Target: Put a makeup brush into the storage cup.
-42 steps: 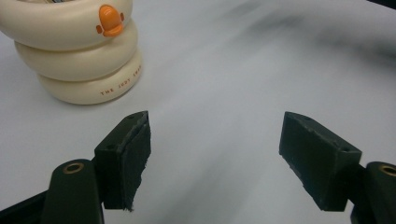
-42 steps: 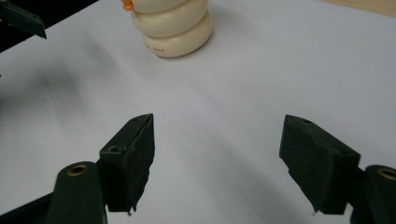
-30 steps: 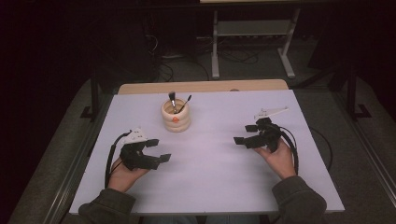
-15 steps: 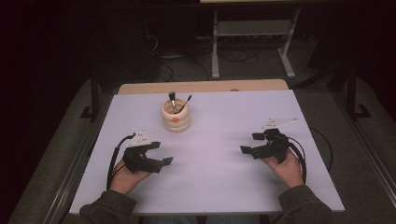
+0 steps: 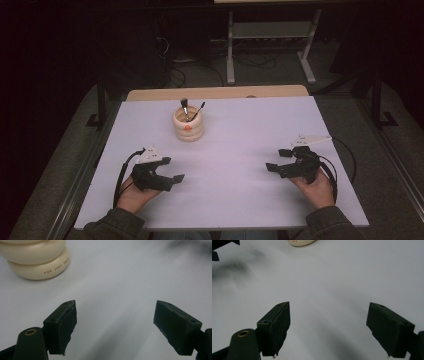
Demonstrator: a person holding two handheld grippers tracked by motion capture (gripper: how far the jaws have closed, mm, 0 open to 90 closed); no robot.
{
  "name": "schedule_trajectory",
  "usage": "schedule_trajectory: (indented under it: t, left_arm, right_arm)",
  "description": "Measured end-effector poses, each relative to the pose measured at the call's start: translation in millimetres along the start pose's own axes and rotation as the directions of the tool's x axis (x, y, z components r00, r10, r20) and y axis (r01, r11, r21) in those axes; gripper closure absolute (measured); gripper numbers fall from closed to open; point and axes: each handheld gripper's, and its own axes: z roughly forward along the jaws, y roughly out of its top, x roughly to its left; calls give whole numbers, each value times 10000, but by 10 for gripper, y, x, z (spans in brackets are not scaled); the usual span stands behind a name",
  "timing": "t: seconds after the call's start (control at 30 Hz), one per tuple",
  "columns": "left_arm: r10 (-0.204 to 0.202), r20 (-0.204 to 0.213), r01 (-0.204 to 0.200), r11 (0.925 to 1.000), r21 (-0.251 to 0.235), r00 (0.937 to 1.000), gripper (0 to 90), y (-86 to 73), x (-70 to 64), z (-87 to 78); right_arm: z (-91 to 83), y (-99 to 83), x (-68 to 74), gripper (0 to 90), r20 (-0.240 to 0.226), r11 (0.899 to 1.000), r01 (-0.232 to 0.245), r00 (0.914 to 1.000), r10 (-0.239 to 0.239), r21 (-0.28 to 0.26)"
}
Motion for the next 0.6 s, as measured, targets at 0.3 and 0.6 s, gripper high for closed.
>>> schedule_trajectory:
  t: [0.3, 0.6]
  left_arm:
    - [-1, -50, 1, 10000, 35, 10000, 180, -94, -15, -47]
    - [97, -87, -97, 9999, 31, 9999, 180, -176, -44, -68]
  right_arm:
    - [-53, -92, 18, 177, -10, 9999, -140, 9999, 140, 37]
    - [-126, -235, 61, 170, 47, 9997, -211, 9998, 212, -145]
